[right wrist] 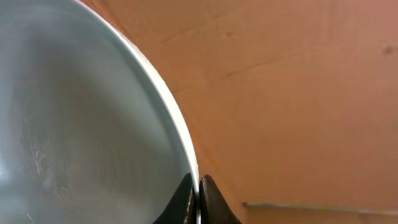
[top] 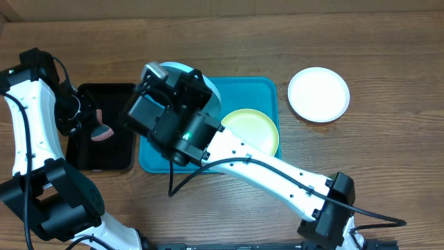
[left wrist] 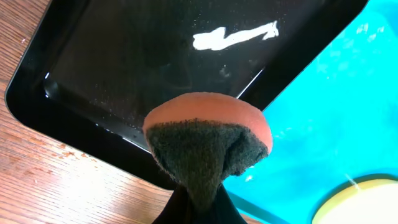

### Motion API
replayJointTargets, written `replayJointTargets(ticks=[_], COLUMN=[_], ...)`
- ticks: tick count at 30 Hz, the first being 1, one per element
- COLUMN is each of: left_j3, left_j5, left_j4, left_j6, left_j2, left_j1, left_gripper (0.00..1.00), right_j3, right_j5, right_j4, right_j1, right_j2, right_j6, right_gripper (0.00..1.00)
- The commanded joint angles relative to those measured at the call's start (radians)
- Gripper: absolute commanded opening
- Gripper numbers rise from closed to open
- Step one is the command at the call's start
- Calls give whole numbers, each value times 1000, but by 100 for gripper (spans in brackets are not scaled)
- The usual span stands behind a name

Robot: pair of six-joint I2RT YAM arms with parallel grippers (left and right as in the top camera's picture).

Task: Clean dirty plates on tray and stack at the side
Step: 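Lift the light blue plate with the right gripper onto the pink plate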

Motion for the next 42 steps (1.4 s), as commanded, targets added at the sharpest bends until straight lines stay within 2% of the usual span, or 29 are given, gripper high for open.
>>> replayJointTargets(ticks=[1, 7, 10, 13, 17, 22, 25, 32, 38, 42], left_j3=[4, 4, 4, 4, 4, 4, 4, 4, 4, 4], left_j5=[21, 21, 21, 21, 21, 21, 21, 21, 21, 21], left_j4=[-2, -4, -6, -6, -6, -5, -2, 6, 5, 6], left_j6=[23, 23, 23, 23, 23, 23, 23, 23, 23, 23], left_j2=[-1, -1, -1, -1, -1, -1, -1, -1, -1, -1], left_j1=[0, 0, 0, 0, 0, 0, 0, -1, -1, -1], left_gripper=[4, 4, 4, 4, 4, 4, 4, 4, 4, 4], right_j3=[17, 17, 17, 17, 15, 14, 11, -98, -225, -293], right_j5=[83, 66, -4, -187, -554, -983, -1140, -1195, -1191, -1208], right_j4=[11, 10, -5, -72, -165, -245, -307, -347, -251, -186], right_j1=[8, -6, -51, -140, -335, -639, -814, -1123, -1258, -1298], right_j2=[-8, -8, -8, -8, -8, -2, 11, 24, 24, 26], right_j6=[-82, -63, 37, 196, 399, 488, 488, 488, 489, 499], right_gripper=[4, 4, 4, 4, 4, 4, 4, 4, 4, 4])
